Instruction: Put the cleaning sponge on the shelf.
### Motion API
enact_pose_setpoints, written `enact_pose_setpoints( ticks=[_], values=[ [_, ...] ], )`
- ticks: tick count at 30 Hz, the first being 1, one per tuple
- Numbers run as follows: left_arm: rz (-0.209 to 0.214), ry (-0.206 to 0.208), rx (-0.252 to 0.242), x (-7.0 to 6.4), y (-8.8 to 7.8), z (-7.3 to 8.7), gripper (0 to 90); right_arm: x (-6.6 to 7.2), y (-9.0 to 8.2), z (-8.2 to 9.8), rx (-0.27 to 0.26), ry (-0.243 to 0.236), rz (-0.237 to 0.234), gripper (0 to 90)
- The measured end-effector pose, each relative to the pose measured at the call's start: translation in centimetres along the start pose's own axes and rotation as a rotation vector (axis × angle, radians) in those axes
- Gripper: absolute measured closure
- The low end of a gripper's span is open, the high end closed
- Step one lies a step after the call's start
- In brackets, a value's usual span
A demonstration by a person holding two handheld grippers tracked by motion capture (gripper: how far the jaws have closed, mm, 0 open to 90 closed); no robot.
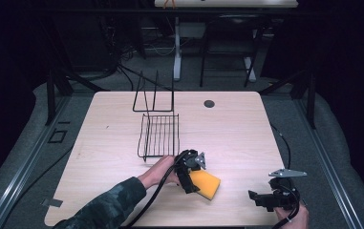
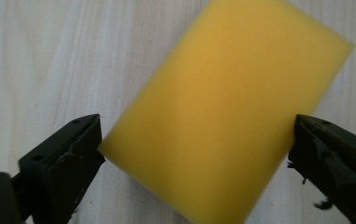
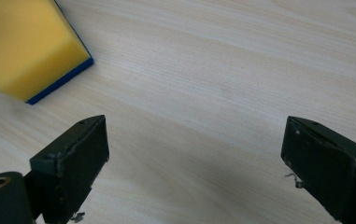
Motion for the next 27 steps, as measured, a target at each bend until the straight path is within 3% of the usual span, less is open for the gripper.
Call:
enact_pose_setpoints(
  ticks=[17,27],
  values=[
    [-0.002,0.000,0.016,-0.26,-0.11,0.22,15.8,0.00,0.07,0.06,0.013,0.005,0.000,7.3],
    [-0.001,-0.007,-0.011,-0.39,-0.44,0.50,26.6,-0.12,0.02,0.08,0.006,0.007,0.008,7.5]
  ],
)
Point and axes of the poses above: each handheld gripper's, and its own axes: y roughly forward along the jaws, z roughly out of its underside, x roughly to its left, the point moved 1 cm from there along y, roughly forward along the jaws, and after that the axes turned 12 degrees about -x, right-handed, at the moved point
